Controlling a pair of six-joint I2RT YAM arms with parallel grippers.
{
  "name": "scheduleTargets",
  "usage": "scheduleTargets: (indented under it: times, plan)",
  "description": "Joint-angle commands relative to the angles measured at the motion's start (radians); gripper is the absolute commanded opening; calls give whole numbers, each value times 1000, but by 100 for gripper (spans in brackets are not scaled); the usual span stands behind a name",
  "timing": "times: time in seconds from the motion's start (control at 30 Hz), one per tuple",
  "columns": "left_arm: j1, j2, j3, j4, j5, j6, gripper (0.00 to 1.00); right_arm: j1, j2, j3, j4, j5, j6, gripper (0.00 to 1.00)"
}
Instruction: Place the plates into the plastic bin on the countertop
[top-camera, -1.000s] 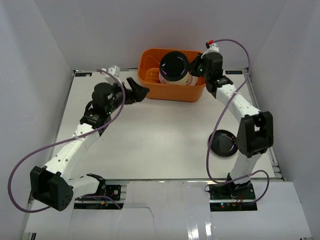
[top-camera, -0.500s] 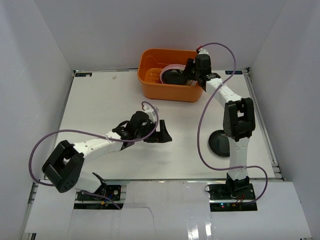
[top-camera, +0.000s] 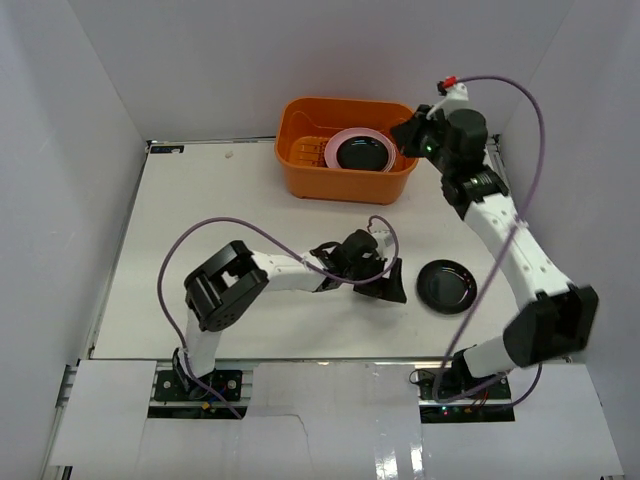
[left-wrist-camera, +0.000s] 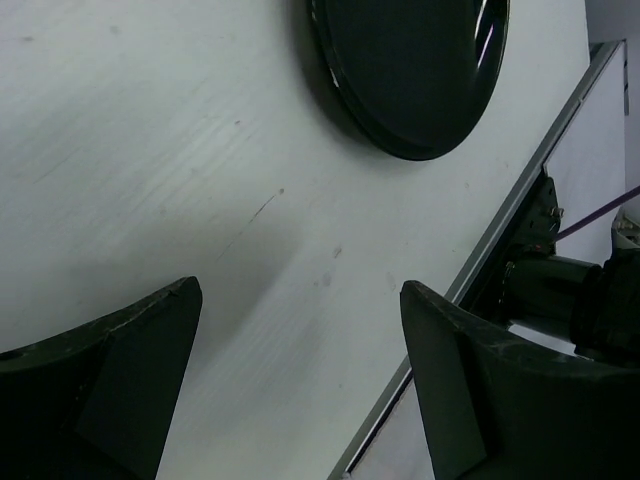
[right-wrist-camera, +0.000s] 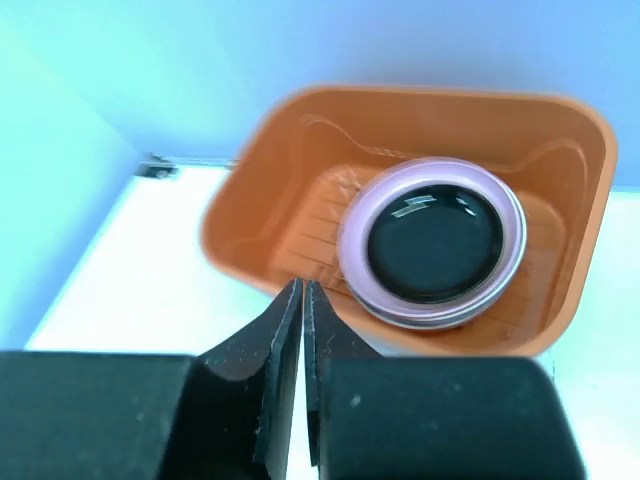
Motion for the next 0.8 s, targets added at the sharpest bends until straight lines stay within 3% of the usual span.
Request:
scheduleTargets:
  times: [0.0,0.13,0.3,0.47,0.57,0.6,0.63,0.7,0.77]
  plan:
    - [-43,74,107,19,47,-4,90,2,-227,-241,133,-84,57,8]
    - [-56,174,201,6,12,-25,82,5,-467,-506,204,-168,143,8]
    - [-58,302,341,-43,-123,-25,59,11,-616,-634,198,-199,186,13]
    - [-56,381,417,-60,-226,-37,47,16,-706,-701,149,-236,189,15]
    - [-52,399,428,-94,-283,-44,29,19,-751,-720,129,-236,177,16]
    - [-49,395,425,-96,-286,-47,10,17,-763,-721,104,-236,174,17]
    - [-49,386,407,-90,-296,-54,1,17,-769,-721,93,-236,166,19]
    - [-44,325,342,-76,-301,-51,0,17,-797,-717,63,-227,152,25]
    - [-30,262,292,-25,-301,-45,0,19,-818,-709,47,-218,145,38]
